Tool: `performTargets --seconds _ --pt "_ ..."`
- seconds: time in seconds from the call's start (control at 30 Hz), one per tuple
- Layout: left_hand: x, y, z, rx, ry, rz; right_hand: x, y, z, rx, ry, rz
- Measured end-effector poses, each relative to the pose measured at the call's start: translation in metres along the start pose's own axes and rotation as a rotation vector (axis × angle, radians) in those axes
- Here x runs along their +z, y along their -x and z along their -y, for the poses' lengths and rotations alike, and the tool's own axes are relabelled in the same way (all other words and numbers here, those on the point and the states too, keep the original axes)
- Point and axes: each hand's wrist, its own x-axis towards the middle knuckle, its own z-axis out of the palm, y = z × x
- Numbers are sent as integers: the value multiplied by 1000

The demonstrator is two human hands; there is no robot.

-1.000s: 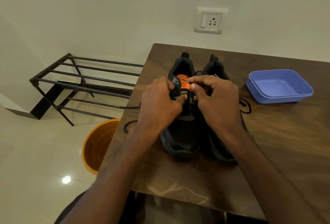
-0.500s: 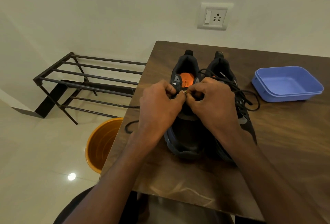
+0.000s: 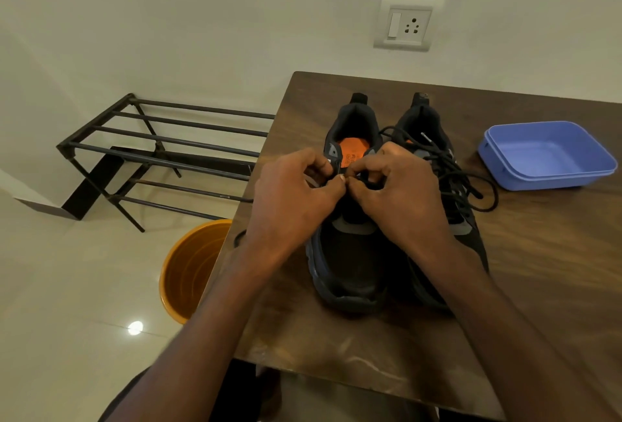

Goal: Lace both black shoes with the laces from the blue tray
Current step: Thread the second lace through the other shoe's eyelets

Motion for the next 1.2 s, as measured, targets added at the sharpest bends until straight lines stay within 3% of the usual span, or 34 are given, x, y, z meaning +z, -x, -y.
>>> performTargets --seconds 0.4,0.6,0.73,0.9,1.2 --pt "-2 1 -4 29 37 3 10 4 5 21 73 -86" --pt "2 2 -1 -28 -19 -15 5 4 6 -1 -8 5" --pt "2 1 3 -52 9 3 8 8 14 18 108 -100" --pt "0 1 4 -50 11 13 10 10 21 94 154 -118" --pt "-1 0 5 -51 20 -7 3 6 18 258 -77 -21"
